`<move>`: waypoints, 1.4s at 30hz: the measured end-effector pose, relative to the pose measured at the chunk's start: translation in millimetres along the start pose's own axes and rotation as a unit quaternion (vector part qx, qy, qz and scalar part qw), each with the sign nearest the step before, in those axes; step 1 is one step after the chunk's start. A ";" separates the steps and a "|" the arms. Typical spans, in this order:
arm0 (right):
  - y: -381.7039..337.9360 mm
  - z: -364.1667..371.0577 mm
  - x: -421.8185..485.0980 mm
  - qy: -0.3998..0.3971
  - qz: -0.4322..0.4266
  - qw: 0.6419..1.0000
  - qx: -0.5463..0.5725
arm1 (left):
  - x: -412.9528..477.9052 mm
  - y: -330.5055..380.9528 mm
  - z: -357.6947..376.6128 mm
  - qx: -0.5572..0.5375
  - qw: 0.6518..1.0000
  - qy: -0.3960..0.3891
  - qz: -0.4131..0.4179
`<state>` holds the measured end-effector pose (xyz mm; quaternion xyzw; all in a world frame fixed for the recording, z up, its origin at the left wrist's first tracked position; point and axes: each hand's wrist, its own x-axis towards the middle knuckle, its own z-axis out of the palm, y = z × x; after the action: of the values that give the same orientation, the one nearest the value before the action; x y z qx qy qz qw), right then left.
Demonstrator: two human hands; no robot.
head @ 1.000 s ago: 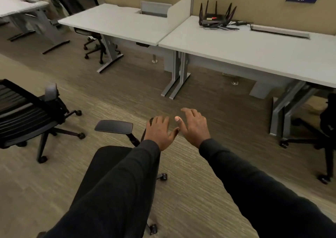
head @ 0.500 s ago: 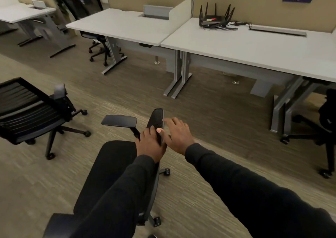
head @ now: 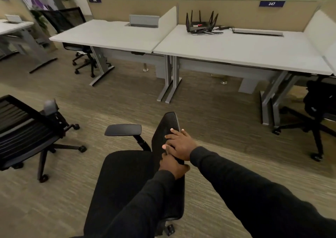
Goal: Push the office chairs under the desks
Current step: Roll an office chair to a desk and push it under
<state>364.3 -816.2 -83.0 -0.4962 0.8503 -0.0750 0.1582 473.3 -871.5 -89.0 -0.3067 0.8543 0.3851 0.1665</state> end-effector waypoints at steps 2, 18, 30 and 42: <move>5.4 2.3 -5.0 0.009 0.004 1.000 -0.020 | 2.3 1.1 2.2 -0.023 0.999 -0.014 0.022; 72.8 -0.9 -67.7 0.092 0.079 0.991 -0.055 | 14.7 38.7 31.4 -0.033 0.982 -0.121 0.143; 119.6 18.3 -117.2 0.205 0.197 0.959 -0.017 | 38.0 78.6 37.9 0.101 0.937 -0.226 0.248; 142.7 10.9 -99.3 0.219 0.286 0.932 -0.035 | 106.9 85.4 -30.2 0.244 0.876 -0.300 0.288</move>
<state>296.4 -659.0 -114.5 -0.2085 0.9719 -0.1035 -0.0348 335.3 -892.8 -77.6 0.1331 0.8807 0.2691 0.3664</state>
